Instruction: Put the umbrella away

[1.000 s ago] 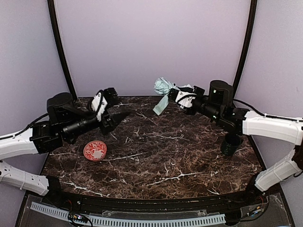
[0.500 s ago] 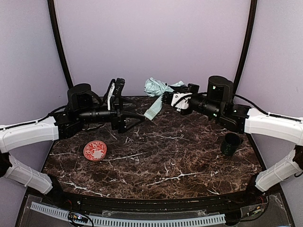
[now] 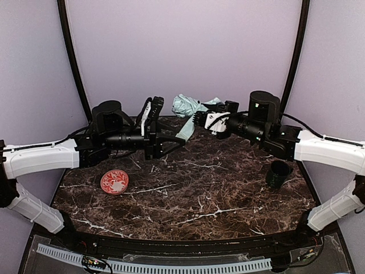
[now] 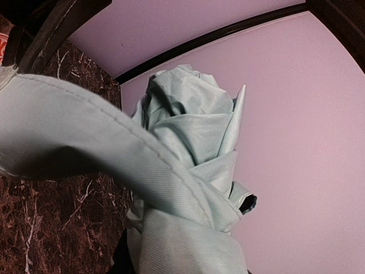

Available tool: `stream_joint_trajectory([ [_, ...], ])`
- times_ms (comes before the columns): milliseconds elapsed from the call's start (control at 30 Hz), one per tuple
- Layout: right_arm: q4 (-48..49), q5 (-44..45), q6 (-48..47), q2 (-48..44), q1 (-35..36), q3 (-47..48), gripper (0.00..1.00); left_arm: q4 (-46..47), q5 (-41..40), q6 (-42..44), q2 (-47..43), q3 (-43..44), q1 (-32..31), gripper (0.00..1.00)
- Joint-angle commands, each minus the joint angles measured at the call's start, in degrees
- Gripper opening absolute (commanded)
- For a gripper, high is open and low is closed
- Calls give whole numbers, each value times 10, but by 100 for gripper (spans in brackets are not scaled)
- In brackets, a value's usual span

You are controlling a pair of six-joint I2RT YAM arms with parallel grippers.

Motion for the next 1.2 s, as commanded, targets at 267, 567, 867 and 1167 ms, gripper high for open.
stream_joint_trajectory([
  [267, 39, 27, 28, -7, 5, 28, 0, -88, -111, 102, -15, 49, -40, 0],
  [567, -96, 30, 140, 19, -31, 73, 0, -91, -643, 562, -55, 85, -219, 0],
  [867, -178, 50, 245, 49, -52, 105, 0, 185, -847, 1030, 19, 34, -273, 0],
  [1167, -149, 171, 322, 71, -77, 137, 0, 313, -906, 1265, 84, 0, -287, 0],
])
